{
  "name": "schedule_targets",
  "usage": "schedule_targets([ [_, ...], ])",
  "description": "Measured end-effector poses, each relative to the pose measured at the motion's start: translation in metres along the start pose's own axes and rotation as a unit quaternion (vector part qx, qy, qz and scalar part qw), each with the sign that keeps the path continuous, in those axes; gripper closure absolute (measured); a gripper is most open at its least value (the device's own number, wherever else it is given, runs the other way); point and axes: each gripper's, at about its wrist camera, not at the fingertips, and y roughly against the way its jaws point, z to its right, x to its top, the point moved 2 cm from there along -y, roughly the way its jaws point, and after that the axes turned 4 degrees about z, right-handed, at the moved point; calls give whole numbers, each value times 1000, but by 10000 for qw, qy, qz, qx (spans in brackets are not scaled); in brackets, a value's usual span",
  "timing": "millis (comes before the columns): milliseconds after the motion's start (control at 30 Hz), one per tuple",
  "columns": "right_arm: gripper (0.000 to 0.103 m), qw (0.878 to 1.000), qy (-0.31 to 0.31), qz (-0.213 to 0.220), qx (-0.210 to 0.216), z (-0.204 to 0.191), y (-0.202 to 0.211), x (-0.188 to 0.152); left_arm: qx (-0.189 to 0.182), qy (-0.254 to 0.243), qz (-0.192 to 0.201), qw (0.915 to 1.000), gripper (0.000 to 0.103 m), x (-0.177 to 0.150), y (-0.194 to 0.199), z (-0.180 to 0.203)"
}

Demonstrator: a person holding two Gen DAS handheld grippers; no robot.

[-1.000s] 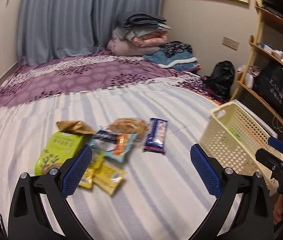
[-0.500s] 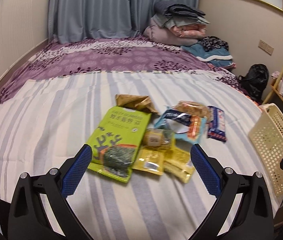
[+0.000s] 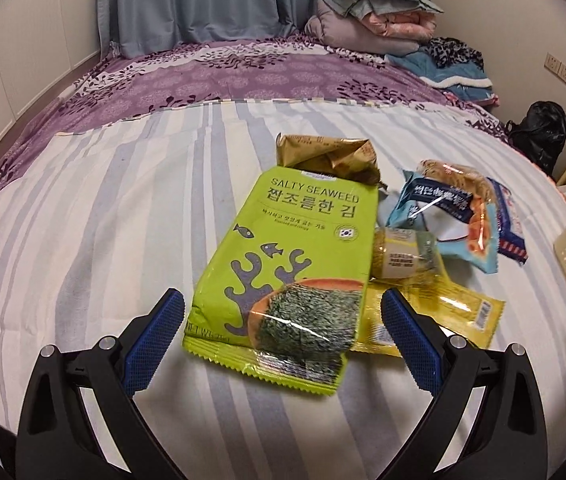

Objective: Organize snacks
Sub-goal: 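Grasp the green SALTY SEAWEED bag with the left tool, then grasp the blue-and-white wrapped bar with the right tool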

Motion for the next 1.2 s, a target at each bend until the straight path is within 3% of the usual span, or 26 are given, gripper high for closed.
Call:
schedule_targets([
  [333,7,9997,76,-216,-90,-7,-36,3,-32,-9,-137,9999,3,11,-29,-8],
  [733,7,9985,-131,-324,-414,4,-90,34,-159,270,-78,9995,4,19,-42,-19],
  [900,7,9972,-311,-446,-514,13,-120,46,-68,326,37,9994,16,19,-38,-24],
  [1200,8,9952,-124,-544,-800,11,-160,60,-15,517,114,9986,18,16,-31,-35],
])
